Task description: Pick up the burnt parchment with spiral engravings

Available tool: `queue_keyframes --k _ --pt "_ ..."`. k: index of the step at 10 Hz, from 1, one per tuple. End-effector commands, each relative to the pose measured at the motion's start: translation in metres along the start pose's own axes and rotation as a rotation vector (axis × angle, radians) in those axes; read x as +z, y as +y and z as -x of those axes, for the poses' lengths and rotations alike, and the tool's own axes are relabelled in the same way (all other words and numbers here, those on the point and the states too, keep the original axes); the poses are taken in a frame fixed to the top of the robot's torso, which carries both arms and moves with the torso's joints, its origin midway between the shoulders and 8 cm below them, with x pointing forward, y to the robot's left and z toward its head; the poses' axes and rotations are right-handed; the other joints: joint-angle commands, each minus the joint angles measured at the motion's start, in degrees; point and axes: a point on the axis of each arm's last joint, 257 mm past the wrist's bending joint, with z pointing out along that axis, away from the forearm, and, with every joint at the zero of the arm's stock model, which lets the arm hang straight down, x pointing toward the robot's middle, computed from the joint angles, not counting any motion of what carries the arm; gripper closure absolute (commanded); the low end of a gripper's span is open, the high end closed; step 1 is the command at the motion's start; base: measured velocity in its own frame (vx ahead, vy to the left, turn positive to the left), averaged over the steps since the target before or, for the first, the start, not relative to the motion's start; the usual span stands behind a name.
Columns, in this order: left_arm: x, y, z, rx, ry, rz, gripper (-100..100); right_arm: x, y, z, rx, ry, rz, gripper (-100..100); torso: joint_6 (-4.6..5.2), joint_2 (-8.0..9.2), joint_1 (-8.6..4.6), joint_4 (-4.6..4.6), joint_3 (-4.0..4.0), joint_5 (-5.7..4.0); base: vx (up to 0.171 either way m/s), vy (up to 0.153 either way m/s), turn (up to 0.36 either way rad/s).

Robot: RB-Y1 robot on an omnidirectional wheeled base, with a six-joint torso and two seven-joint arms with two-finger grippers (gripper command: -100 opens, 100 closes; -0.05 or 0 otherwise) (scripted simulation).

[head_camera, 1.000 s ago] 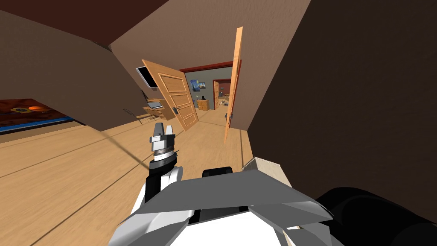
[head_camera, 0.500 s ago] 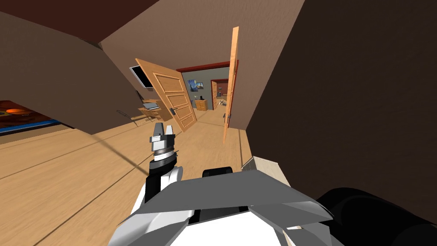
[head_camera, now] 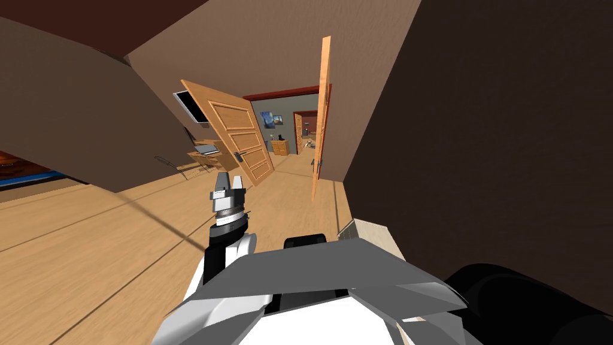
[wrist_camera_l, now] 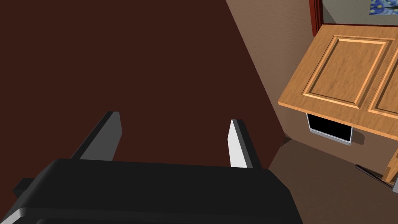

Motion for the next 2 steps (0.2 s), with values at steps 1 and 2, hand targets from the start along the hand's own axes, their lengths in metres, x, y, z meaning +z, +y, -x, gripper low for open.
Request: queue_keyframes --k 1,2 --pt "0.0 0.0 0.0 0.0 0.0 0.0 0 0.0 0.0 0.0 0.0 0.0 0.0 100 0.0 0.0 0.0 0.0 0.0 0.0 0.0 0.0 0.0" --pt "0.0 0.0 0.0 0.0 0.0 0.0 0 0.0 -0.0002 0.0002 -0.002 0.0 -0.001 0 0.02 0.03 0.01 0.01 0.02 0.0 0.0 0.0 0.0"
